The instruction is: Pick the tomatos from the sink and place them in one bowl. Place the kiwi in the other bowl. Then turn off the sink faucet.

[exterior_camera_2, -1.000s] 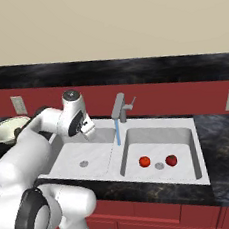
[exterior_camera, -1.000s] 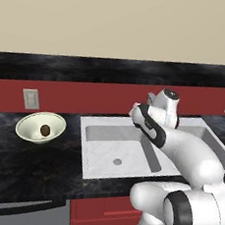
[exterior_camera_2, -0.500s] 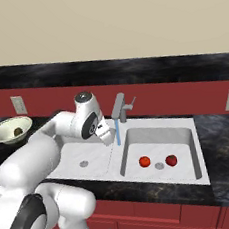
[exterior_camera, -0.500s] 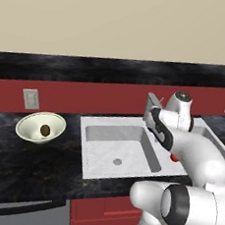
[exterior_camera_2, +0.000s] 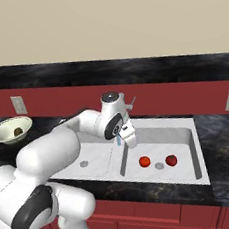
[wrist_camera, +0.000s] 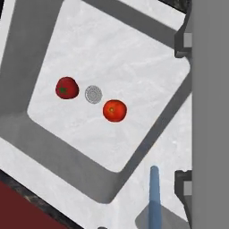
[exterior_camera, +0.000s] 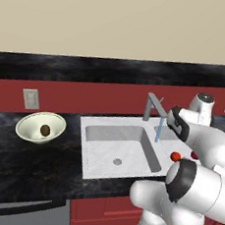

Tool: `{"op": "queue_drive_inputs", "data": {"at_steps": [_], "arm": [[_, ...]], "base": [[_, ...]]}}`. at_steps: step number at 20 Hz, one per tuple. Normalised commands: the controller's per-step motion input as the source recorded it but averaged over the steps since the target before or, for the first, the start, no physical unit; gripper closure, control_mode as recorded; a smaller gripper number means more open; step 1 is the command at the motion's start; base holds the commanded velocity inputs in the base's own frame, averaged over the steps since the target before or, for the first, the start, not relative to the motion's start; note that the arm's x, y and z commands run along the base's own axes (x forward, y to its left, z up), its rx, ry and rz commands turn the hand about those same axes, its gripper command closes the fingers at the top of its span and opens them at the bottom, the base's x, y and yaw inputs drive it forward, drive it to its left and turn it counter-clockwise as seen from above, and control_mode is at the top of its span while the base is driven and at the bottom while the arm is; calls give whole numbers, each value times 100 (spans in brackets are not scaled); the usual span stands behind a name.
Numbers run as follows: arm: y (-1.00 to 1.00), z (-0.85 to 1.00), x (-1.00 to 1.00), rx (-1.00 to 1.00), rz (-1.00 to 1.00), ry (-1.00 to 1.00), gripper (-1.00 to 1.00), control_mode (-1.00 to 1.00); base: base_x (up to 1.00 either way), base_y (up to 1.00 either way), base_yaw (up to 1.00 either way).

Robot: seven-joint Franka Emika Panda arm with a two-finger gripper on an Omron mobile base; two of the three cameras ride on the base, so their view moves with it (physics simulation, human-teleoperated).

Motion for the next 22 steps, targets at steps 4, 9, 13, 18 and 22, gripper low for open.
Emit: {"op": "queue_drive_inputs", "data": {"at_steps": [4,9,13,18,22], "arm": [[-91,-4,-1,0,-9,3,-100,-100],[-83,-18,0,0,-7,6,-100,-100],[-60,-28,-1,0,-2,5,-100,-100],[-31,-40,0,0,0,3,-100,-100],[0,-31,0,2,1,0,-100,-100]], "base": [[0,0,0],[0,0,0],[0,0,0],[0,0,0],[0,0,0]]}}
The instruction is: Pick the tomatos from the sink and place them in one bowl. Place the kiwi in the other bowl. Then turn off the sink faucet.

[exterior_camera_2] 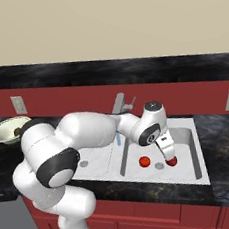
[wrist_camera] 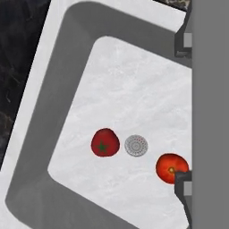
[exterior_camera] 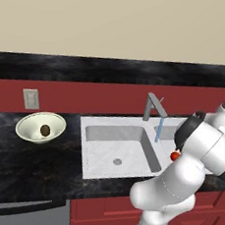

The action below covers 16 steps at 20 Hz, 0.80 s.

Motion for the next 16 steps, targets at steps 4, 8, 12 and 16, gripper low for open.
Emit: {"op": "queue_drive_inputs", "data": {"at_steps": [4,8,12,16], "arm": [[0,-27,1,1,4,0,-100,-100],[0,-28,11,0,3,0,-100,-100],[0,-30,25,0,1,0,-100,-100],[-11,-36,21,1,0,0,-100,-100]], "base": [[0,0,0],[0,0,0],[0,0,0],[0,0,0]]}}
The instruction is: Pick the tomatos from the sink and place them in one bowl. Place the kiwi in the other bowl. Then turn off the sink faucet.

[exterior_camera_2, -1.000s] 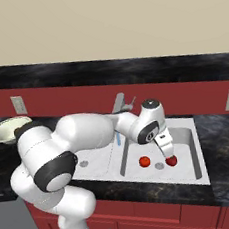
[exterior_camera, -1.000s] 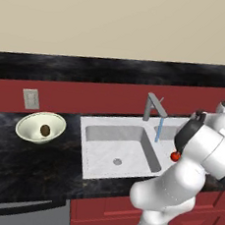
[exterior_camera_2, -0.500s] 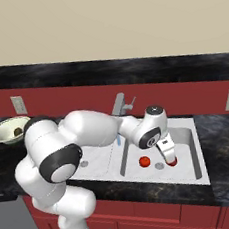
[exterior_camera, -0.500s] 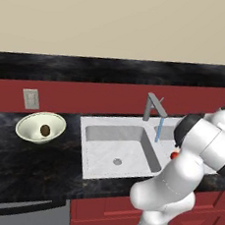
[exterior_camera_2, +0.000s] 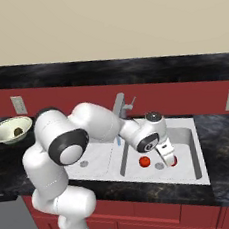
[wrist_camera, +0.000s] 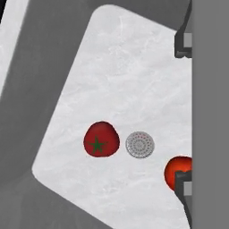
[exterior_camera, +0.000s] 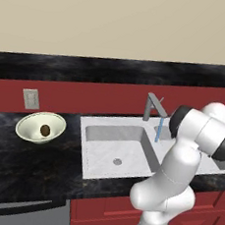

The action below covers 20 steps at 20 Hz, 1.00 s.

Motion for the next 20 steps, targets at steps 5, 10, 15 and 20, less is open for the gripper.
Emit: {"op": "queue_drive_inputs", "data": {"at_steps": [5,10,15,20], "arm": [[-22,-38,17,0,0,0,-100,-100],[-7,-20,21,3,3,0,-100,-100],[0,-19,31,1,7,0,-100,-100],[-12,-26,26,0,2,2,-100,-100]], "base": [[0,0,0],[0,0,0],[0,0,0],[0,0,0]]}}
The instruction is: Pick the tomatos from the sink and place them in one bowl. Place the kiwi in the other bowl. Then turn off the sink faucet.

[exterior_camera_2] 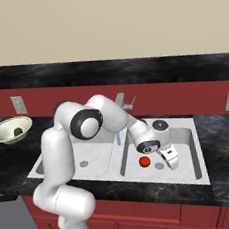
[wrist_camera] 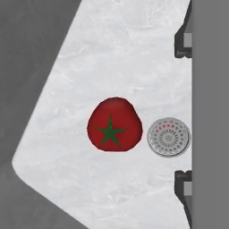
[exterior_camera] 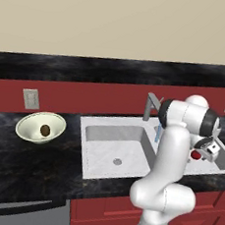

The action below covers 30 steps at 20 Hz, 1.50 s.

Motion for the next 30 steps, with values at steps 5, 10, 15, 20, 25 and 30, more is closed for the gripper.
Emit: {"op": "queue_drive_inputs", "data": {"at_steps": [5,10,15,20,25,30], "arm": [[-14,-26,26,0,0,4,-100,-100],[-12,-24,28,0,0,5,-100,-100],[-10,-27,30,0,0,6,-100,-100],[-12,-28,26,0,0,5,-100,-100],[-37,-24,11,0,0,1,-100,-100],[-10,-29,-2,0,0,9,100,-100]], "base": [[0,0,0],[0,0,0],[0,0,0],[0,0,0],[0,0,0],[0,0,0]]}}
